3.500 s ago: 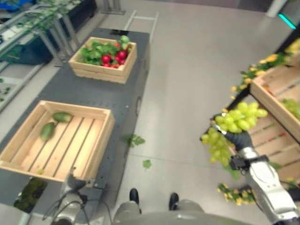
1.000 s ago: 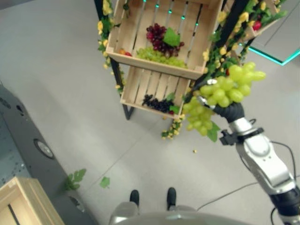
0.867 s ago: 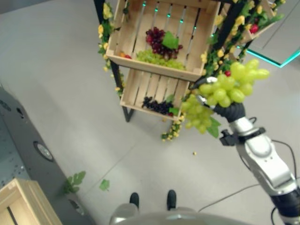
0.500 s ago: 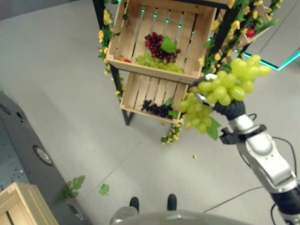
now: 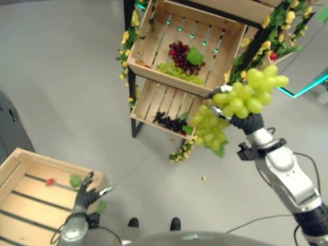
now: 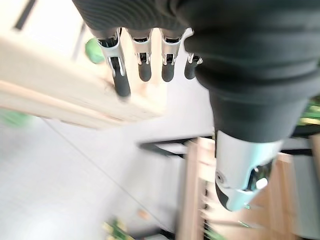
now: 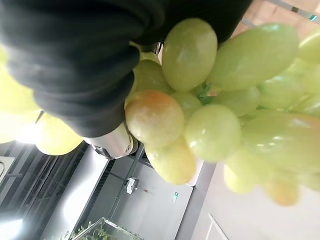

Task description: Pick up the fruits from the basket on one side to the basket on the other side

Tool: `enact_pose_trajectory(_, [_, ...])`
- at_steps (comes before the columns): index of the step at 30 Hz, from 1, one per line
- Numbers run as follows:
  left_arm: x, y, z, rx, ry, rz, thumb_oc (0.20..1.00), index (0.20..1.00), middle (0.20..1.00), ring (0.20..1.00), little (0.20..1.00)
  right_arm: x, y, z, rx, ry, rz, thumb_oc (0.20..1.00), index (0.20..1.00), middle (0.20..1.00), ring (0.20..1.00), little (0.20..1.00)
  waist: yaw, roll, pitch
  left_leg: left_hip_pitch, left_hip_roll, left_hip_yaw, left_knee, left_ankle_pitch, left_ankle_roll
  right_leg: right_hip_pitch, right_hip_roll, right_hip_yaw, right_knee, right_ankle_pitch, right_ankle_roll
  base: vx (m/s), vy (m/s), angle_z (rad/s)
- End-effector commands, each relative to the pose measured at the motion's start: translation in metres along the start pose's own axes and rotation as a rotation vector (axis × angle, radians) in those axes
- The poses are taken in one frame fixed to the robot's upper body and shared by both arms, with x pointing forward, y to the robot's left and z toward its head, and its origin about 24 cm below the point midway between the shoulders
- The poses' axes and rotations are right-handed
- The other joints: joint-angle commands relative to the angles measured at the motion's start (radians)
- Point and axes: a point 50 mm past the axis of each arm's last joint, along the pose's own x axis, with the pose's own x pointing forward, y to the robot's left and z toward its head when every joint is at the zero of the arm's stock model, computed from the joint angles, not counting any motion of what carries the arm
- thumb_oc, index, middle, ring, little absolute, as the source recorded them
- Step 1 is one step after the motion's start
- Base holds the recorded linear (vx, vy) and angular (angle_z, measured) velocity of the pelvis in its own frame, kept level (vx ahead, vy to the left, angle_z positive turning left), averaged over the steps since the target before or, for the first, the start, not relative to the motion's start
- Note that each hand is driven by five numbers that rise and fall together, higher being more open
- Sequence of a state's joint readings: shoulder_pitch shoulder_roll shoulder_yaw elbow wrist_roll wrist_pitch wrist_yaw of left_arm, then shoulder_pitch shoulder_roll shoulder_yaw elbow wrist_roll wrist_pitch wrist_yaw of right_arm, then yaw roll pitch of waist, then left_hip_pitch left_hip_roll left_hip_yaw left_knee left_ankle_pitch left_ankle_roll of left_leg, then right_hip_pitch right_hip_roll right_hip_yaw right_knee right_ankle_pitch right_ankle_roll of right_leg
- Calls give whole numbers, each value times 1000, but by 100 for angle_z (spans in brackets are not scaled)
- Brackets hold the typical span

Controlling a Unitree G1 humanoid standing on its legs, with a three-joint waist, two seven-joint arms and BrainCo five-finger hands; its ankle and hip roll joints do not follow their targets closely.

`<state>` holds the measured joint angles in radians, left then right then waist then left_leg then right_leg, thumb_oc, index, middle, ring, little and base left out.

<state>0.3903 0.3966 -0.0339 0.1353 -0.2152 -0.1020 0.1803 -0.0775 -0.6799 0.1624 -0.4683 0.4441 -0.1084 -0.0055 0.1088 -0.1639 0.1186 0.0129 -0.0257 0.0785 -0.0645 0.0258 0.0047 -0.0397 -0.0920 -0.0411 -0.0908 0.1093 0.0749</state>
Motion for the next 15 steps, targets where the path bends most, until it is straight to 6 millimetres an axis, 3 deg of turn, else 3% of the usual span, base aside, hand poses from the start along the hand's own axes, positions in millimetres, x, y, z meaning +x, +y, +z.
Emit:
enact_pose_trajectory(1, [2, 3, 30, -122, -155, -7, 1000, 1000, 1000, 1000, 1000, 14, -16, 33, -59, -170, -15, 200, 200, 200, 200, 200, 1, 54, -11, -48, 39, -73, 26, -53, -24, 24, -28, -35, 54, -107, 78, 9, 2, -4])
enact_pose_trajectory(15, [-7, 10, 58, -226, -267, -26, 1000, 1000, 1000, 1000, 1000, 16, -16, 28, -45, -149, -6, 200, 200, 200, 200, 200, 7, 57, -10, -40, 40, -78, 23, -54, -24, 37, -28, -39, 48, -111, 74, 1, 0, 0])
